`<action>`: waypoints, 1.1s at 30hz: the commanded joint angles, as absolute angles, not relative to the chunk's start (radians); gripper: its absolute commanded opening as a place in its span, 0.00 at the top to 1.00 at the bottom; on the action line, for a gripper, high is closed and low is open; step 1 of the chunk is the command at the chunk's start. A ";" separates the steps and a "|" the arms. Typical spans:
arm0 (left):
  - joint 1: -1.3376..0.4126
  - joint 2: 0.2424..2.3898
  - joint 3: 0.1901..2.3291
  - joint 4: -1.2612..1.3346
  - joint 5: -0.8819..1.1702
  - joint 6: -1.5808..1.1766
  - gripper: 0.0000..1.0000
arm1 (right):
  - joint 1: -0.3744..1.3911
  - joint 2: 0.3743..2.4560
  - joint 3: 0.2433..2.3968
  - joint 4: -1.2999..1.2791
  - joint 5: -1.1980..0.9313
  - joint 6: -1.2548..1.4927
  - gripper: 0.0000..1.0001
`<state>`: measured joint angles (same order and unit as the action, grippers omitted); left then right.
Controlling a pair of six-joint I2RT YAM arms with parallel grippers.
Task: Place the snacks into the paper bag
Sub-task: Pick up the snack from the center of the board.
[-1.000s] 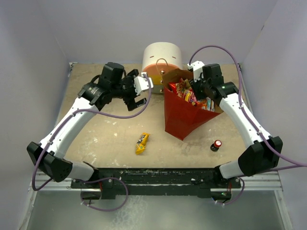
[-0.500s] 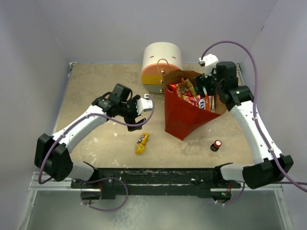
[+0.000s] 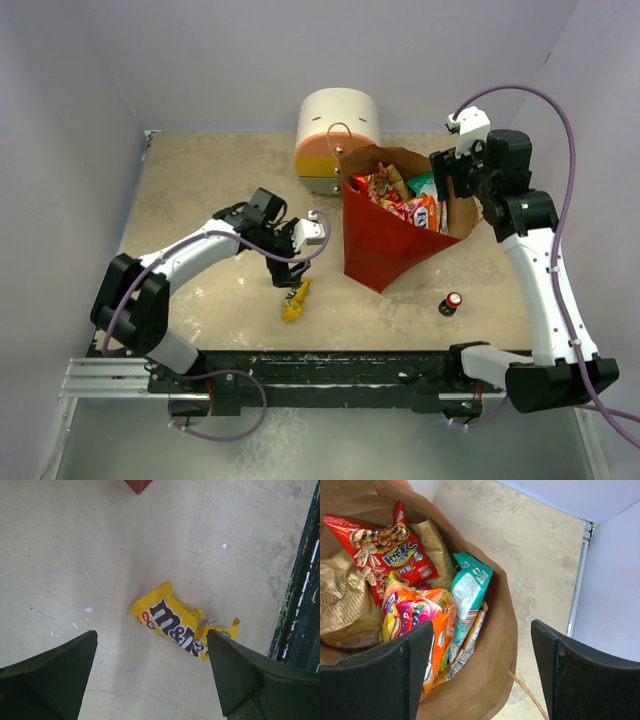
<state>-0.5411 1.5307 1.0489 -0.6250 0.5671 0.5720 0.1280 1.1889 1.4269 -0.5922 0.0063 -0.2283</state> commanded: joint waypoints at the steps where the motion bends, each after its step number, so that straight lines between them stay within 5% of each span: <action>1: -0.561 1.604 1.073 -0.561 0.627 0.542 0.09 | 0.112 1.166 1.446 -0.559 -0.044 -0.241 0.19; 6: -0.593 1.701 1.114 -0.549 0.628 0.520 0.16 | 0.096 1.147 1.428 -0.563 -0.059 -0.241 0.19; 25: -0.614 1.732 1.163 -0.622 0.660 0.528 0.78 | 0.076 1.159 1.427 -0.567 -0.095 -0.241 0.19; 33: -0.613 1.664 1.241 -0.723 0.684 0.585 0.94 | 0.059 1.152 1.421 -0.568 -0.110 -0.240 0.19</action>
